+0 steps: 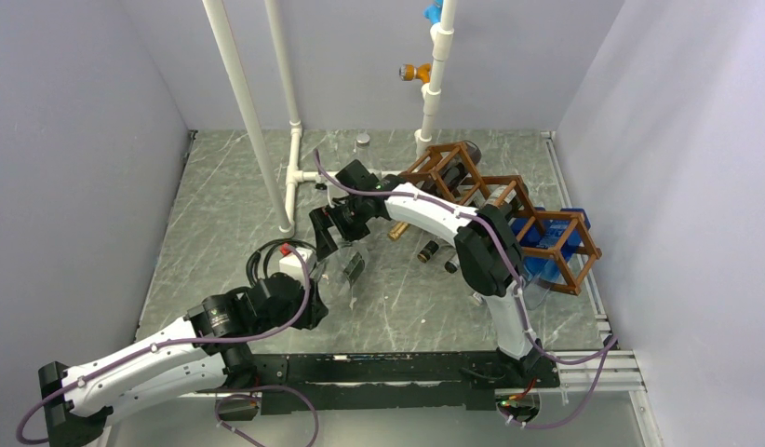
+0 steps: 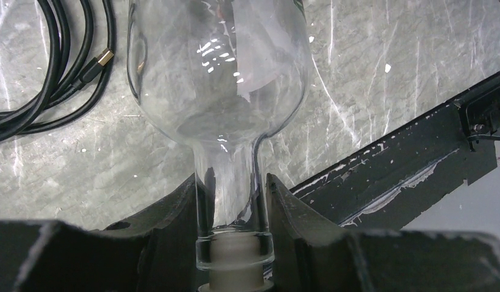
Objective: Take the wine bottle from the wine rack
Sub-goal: Pick up the wine bottle from the wine rack.
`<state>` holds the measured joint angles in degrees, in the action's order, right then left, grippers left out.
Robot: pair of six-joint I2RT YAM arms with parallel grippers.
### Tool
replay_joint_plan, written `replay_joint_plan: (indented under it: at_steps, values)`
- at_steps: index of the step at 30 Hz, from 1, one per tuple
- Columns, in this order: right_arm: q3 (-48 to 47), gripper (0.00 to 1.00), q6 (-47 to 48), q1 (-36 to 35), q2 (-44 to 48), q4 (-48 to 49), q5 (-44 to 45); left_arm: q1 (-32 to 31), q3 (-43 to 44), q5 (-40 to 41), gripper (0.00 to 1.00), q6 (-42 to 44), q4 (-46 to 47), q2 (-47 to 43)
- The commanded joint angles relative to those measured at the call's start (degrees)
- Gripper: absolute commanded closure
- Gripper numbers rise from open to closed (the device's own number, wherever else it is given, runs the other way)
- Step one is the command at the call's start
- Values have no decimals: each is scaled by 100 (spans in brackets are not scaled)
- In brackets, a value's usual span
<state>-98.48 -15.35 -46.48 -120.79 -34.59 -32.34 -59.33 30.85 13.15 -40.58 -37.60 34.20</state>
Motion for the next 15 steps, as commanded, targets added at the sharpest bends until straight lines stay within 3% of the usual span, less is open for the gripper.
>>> replay_joint_plan:
  at_steps: [1,15]
  values:
    - [-418,0,183,-429,133,2,-845,27,281,106,100,149,1564,-141]
    - [356,0,-674,-362,-94,765,-1397,27,125,148,100,271,1502,-348]
